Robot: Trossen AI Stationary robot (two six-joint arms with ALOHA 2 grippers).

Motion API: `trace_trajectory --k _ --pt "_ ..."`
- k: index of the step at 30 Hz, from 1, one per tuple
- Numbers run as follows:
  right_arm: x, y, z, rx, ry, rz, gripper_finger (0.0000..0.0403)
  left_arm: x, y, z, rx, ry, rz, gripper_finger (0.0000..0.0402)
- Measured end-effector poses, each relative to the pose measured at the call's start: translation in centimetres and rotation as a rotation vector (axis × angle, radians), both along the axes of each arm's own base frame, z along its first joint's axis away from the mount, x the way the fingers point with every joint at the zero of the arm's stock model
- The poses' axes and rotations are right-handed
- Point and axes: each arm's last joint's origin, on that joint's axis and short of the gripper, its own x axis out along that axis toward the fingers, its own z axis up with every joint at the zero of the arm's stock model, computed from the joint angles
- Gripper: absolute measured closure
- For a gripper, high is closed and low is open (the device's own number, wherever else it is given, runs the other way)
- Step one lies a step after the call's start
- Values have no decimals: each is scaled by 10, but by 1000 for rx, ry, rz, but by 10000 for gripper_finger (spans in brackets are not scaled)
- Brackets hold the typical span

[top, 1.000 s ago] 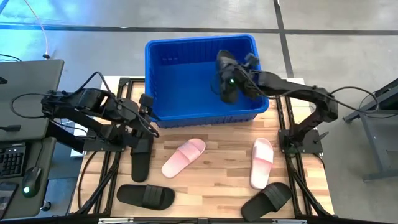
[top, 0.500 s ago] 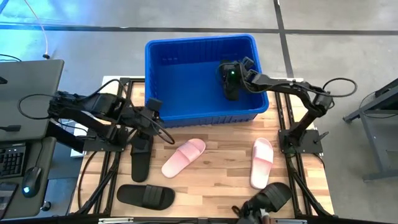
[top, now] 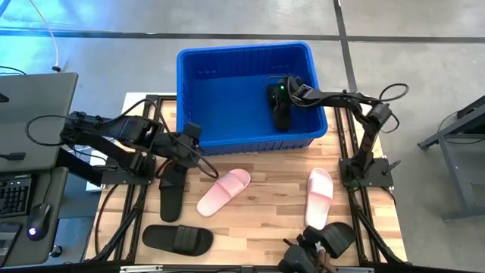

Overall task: Pick and place slides into bin
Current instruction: Put the black slide into the blue bin, then put the black slides into the blue bin

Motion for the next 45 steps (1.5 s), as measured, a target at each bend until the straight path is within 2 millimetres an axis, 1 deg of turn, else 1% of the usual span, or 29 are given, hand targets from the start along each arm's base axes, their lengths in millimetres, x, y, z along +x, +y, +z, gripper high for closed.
trace_trajectory --k 2,5,8,11,13,17,21,23,25,27,30,32,35,38,41,43,45 --pt "0 0 0 15 -42 -26 267 0 0 0 -2 0 -1 208" --pt "0 2 5 52 -105 -10 240 0 0 0 0 -2 0 208" --pt "0 4 10 15 -81 -15 222 0 0 0 -5 -3 7 208" --pt "2 11 19 -23 -56 -22 215 0 -1 0 -35 -4 17 208" --pt "3 19 30 -39 -67 -7 217 -1 -1 -1 -55 9 15 208" --pt "4 41 63 -71 -129 48 228 -5 -1 -6 -95 82 68 208" --pt "-2 67 95 -24 -243 141 237 -13 -5 -16 -107 203 160 208" --pt "-6 81 108 21 -316 160 237 -15 -12 -26 -95 253 192 208" --pt "-10 95 121 88 -403 194 237 -17 -22 -40 -90 291 208 208" --pt "-12 111 132 211 -510 266 240 -20 -35 -56 -101 314 230 208" --pt "-8 139 148 406 -665 483 248 -27 -56 -83 -118 345 274 208" --pt "-2 160 158 465 -728 642 255 -33 -68 -100 -114 351 310 208" --pt "10 192 166 466 -758 839 263 -48 -82 -119 -47 340 358 208" --pt "25 225 168 417 -773 1001 267 -62 -89 -138 39 313 389 208" --pt "38 259 166 343 -777 1201 269 -74 -90 -156 95 276 455 208" --pt "45 280 165 298 -793 1305 269 -81 -89 -166 109 268 496 208" --pt "50 295 162 257 -800 1331 269 -86 -89 -175 111 263 536 208"
